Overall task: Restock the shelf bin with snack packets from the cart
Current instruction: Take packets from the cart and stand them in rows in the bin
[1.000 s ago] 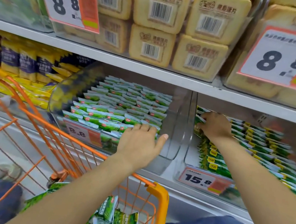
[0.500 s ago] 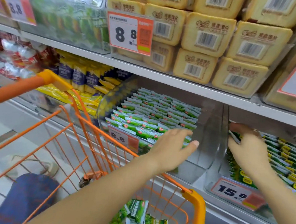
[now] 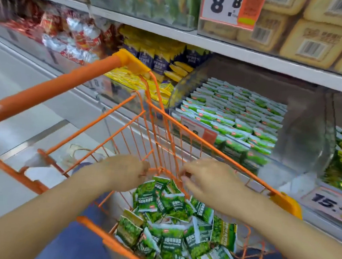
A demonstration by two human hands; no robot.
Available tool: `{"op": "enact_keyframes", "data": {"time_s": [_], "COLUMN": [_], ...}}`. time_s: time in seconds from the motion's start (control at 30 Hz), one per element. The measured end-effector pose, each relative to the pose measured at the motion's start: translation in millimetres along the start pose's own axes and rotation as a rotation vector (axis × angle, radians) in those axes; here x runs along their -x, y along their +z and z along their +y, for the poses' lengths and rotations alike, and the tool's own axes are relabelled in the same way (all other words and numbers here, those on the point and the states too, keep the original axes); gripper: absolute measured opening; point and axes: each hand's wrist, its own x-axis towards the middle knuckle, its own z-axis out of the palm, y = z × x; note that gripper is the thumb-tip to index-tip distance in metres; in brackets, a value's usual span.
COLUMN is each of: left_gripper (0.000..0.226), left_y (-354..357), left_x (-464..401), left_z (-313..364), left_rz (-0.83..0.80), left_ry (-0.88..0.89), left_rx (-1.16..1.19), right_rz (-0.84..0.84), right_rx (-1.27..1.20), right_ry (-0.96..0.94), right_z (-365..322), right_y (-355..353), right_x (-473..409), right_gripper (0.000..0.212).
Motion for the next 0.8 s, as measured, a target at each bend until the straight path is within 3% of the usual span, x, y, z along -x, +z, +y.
{"op": "enact_keyframes", "data": {"time_s": [0.1,0.17,0.23,0.33,0.4,0.47,0.6,0.8], "left_gripper": [0.037,0.035,0.034,0.032,0.031,0.033,0.033,0.030], "left_y": [10,10,9,12,16,20,20,20], "left_x": [-4,-6,-9,-10,-11,-14,-15,-18], "left_z": [-2,-1,0,-3,-2,-1,-3,-7], "left_rz": [-0.083,-0.070,-0.031,0.000,-0.032,-0.057,-0.051,-0.053], "left_ry": [-0.040,-0.017,-0.016,-0.051,-0.036,-0.007,0.002,-0.012], "left_rx": [0.019,0.068,0.090,0.064,0.062,0.081,0.085,0.085], "right_rz": [-0.349,-0.455,-0.446,-0.415,-0.499,-0.599,-0.629,-0.641], "right_rx": [0.136,0.164,0.183,0.121,0.008,-0.058,-0.059,-0.211], "right_ry": [0.026,0.022,-0.013,-0.148,-0.084,-0.021,0.034,0.124], "right_z": [-19,-26,-30,-42,-52,-62,-78,-74], "right_y": [33,60,80,105,121,134,147,127], "right_x": [-39,-58,-69,-77,-74,-72,-70,-78], "right_gripper": [0.031,0.034,0.037,0.021,0.020,0.037,0.048,0.029]}}
